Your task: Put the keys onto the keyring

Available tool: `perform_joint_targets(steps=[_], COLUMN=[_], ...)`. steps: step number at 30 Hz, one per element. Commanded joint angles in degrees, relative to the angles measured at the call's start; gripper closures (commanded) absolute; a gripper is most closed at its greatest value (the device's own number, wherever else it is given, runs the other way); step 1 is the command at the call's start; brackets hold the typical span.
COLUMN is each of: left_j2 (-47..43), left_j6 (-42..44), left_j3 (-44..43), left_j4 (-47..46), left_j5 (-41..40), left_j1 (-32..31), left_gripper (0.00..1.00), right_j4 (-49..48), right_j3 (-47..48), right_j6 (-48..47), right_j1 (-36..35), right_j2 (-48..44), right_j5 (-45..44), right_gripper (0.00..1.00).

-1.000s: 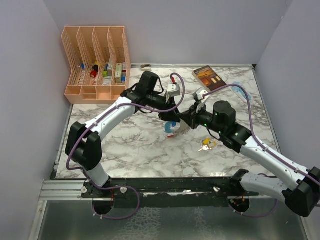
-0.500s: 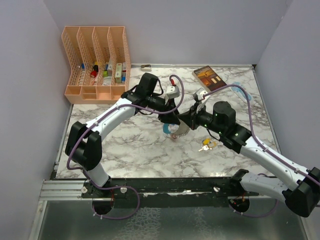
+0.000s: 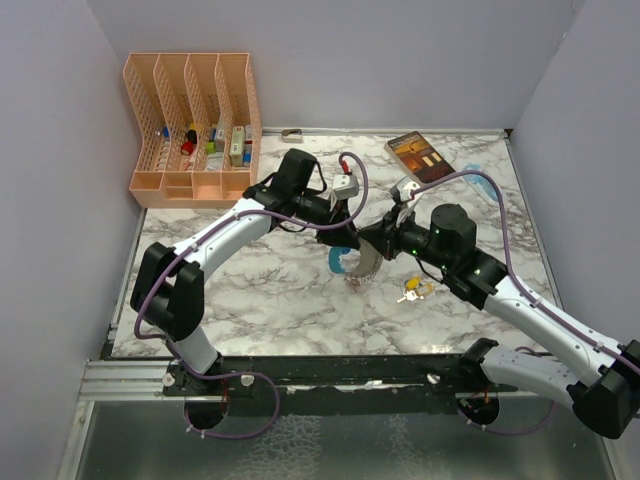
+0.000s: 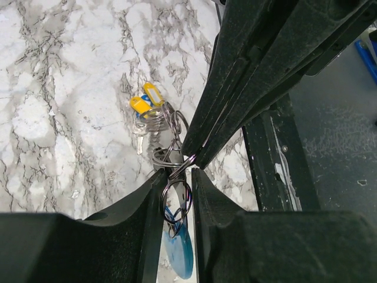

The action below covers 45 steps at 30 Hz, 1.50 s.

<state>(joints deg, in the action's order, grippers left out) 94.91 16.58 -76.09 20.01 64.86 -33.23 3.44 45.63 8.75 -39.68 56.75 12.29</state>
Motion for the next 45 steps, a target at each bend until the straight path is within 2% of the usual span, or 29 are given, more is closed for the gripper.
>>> perform_joint_targets(steps=[1, 9, 16, 23, 25, 29, 31, 37, 43, 45], left_j2=[-0.51, -0.73, -0.78, -0.7, -0.71, -0.94, -0.96, -1.2, -1.31, -1.21], left_j6=[-2.12, -3.94, -3.63, -3.49, -3.44, -2.39, -2.04, -0.14, -0.65, -1.06], left_j3=[-0.8, -0.9, -0.72, -1.1, -1.2, -1.19, -1.25, -3.25, -3.84, -3.84], left_j4=[-1.88, -2.77, -2.85, -2.48, -2.39, -1.32, -0.71, 1.53, 1.75, 1.49], left_j5=[1.76, 3.75, 4.0, 4.2, 4.16, 3.29, 3.26, 2.3, 1.91, 1.94], left_j1=[-0.16, -0.16, -0.16, -0.16, -0.16, -0.16, -0.17, -0.17, -0.16, -0.16], left_gripper=[0.74, 0.79, 1.0, 1.0, 1.0, 1.0, 1.0, 1.0, 1.0, 0.97], right_j4=[-2.19, -2.99, -3.0, -1.95, -0.82, 0.43, 0.76, 3.89, 4.12, 3.92], right_j3=[-0.2, -0.71, -1.02, -1.63, -1.49, -1.54, -1.51, -0.63, -1.61, -2.13], right_j6=[0.63, 1.08, 1.22, 1.64, 2.29, 2.99, 2.73, 2.57, 2.93, 2.68], right_j1=[-0.22, -0.22, -0.21, -0.22, -0.21, -0.22, -0.21, -0.16, -0.13, -0.15], right_j2=[-0.86, -0.97, -1.14, -2.1, -2.27, -4.89, -6.77, -9.01, -7.93, -7.57], right_j5=[0.15, -0.16, -0.47, -1.52, -2.86, -8.18, -10.89, -17.5, -13.62, -11.35], right_gripper=[0.99, 0.99, 0.99, 0.99, 0.94, 0.65, 0.6, 0.57, 0.61, 0.61])
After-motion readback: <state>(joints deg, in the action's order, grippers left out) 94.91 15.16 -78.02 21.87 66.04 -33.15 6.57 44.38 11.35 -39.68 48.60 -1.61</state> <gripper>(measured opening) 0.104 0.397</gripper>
